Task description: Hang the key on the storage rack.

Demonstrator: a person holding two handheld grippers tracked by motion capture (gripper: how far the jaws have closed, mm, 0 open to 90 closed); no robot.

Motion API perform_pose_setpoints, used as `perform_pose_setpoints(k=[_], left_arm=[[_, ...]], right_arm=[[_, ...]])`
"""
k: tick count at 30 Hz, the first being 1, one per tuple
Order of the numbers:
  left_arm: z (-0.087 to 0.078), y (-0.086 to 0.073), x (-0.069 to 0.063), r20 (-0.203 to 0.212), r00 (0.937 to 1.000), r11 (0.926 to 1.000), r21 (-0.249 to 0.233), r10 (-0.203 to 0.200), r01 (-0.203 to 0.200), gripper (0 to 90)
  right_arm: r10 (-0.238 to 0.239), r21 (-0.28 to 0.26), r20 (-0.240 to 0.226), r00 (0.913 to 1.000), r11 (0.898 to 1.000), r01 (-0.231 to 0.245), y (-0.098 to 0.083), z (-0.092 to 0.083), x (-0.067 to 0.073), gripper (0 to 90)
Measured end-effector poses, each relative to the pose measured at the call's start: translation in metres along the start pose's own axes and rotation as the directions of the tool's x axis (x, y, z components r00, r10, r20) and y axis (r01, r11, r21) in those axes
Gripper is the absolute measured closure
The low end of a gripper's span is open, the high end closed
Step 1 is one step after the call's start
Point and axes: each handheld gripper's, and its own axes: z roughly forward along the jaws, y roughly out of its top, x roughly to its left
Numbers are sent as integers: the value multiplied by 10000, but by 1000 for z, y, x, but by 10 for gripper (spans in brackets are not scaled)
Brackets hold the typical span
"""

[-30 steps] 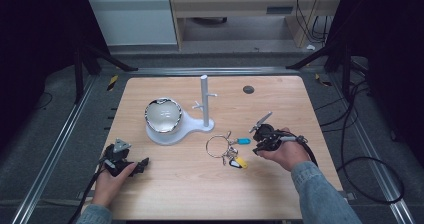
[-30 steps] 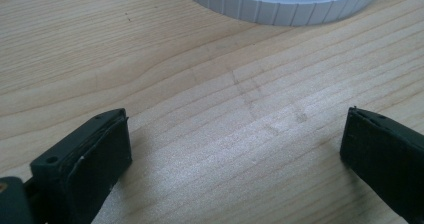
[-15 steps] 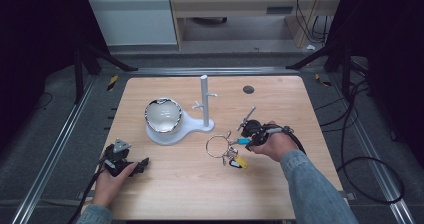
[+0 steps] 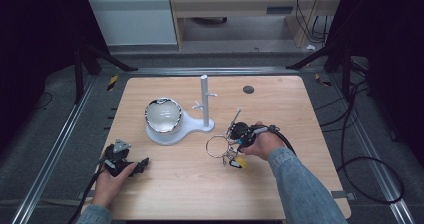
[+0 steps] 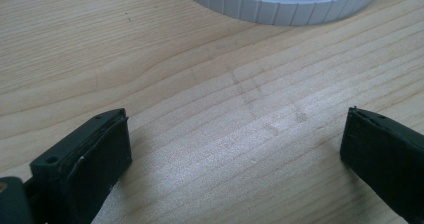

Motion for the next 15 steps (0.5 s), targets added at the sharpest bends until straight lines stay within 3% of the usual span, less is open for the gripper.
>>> perform_pose_setpoints(k=[15], left_arm=[[0,0,0,12,10000,10000,-11,3,-3,0]], right_arm=[[-199,214,-35,9998,9996,200,8,13,0,893]])
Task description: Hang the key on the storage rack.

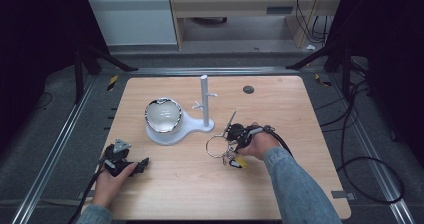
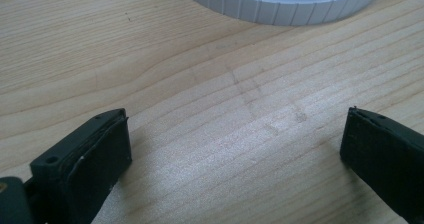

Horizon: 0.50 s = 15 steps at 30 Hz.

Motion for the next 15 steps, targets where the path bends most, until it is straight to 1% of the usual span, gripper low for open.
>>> perform_pose_setpoints(k=[2,3,8,15], left_arm=[[0,0,0,-1,10000,10000,2,1,-1,0],[0,0,0,0,10000,10000,0,-2,2,0],[0,0,0,-1,10000,10000,0,-3,3,0],[0,0,0,-1,10000,10000,1,-1,1,0]], right_arm=[[28,-12,-18,10000,10000,-28,1,1,1,885],[-65,-9,-48,10000,10000,65,1,1,1,880],[-113,27,-15,9999,9999,113,2,2,2,872],[-206,200,73,9998,9996,205,3,7,2,848]])
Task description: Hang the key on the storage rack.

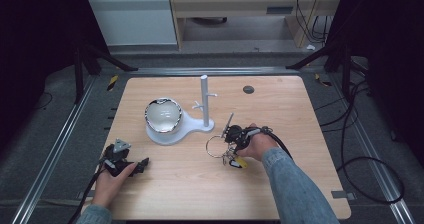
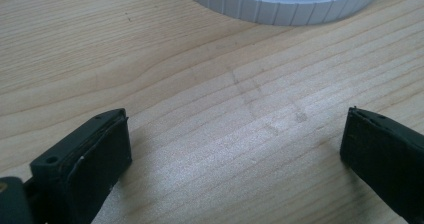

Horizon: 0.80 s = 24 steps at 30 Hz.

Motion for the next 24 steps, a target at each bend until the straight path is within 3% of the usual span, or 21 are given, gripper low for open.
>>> perform_pose_setpoints(k=[13,16,24], left_arm=[[0,0,0,0,10000,10000,0,0,0,0],[0,0,0,1,10000,10000,-1,0,0,0],[0,0,0,2,10000,10000,0,0,0,0]], right_arm=[[143,-11,-54,9999,9999,-143,1,5,-4,844],[202,-31,-131,9997,9998,-202,2,5,-4,877],[21,-95,-183,9998,10000,-23,1,2,-3,887]])
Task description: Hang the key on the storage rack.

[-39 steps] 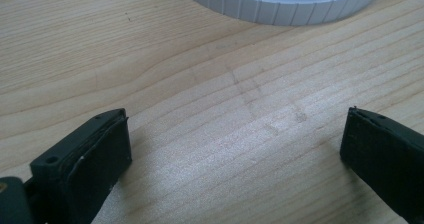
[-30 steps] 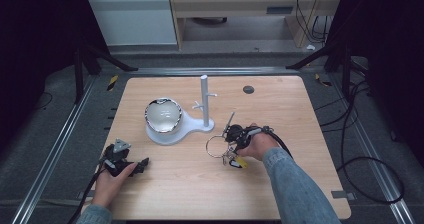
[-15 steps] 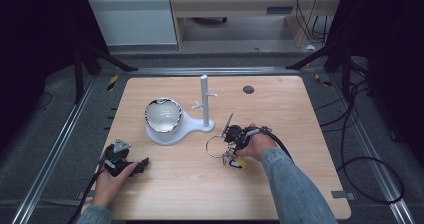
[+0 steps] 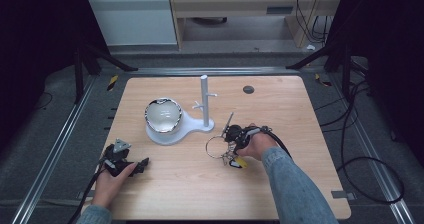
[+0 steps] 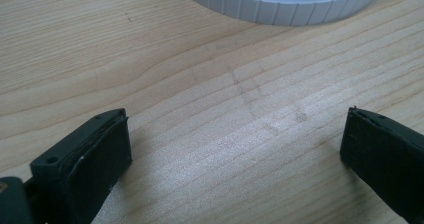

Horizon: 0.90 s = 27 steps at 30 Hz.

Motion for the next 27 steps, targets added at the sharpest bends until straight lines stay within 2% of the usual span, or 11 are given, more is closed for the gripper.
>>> perform_pose_setpoints(k=[5,15,21,27], left_arm=[[0,0,0,-1,10000,10000,-5,-6,6,0],[0,0,0,-3,10000,10000,-16,-2,2,0],[0,0,0,-4,10000,10000,2,3,-3,0],[0,0,0,5,10000,10000,-22,-3,3,0]], right_arm=[[33,-166,44,10000,9999,-32,-2,-9,2,888],[162,-758,278,9995,9970,-140,-8,-51,1,888],[137,-871,499,9987,9962,-93,-7,-74,1,888],[45,-808,655,9978,9967,8,-4,-90,3,889]])
